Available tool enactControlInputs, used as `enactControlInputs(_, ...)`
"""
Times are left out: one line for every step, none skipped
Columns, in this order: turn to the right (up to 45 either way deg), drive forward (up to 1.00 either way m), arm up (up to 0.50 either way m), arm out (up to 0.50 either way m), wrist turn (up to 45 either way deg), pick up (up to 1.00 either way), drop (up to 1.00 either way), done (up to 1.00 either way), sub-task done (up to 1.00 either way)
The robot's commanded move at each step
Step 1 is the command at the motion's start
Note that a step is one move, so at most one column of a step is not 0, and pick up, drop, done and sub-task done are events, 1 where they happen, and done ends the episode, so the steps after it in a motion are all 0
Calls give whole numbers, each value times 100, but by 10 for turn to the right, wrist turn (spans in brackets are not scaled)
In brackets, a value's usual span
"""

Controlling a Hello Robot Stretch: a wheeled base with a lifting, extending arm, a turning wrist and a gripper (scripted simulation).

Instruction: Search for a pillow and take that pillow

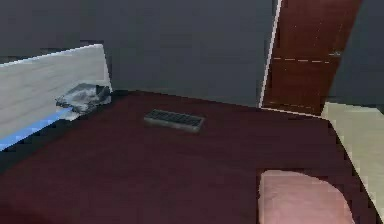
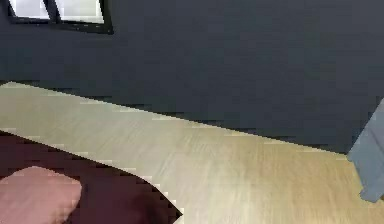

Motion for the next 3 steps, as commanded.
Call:
enactControlInputs(-450,0,0,0,0,0,0,0,0)
enactControlInputs(0,0,50,0,0,0,0,0,0)
enactControlInputs(0,0,28,0,0,0,0,0,0)
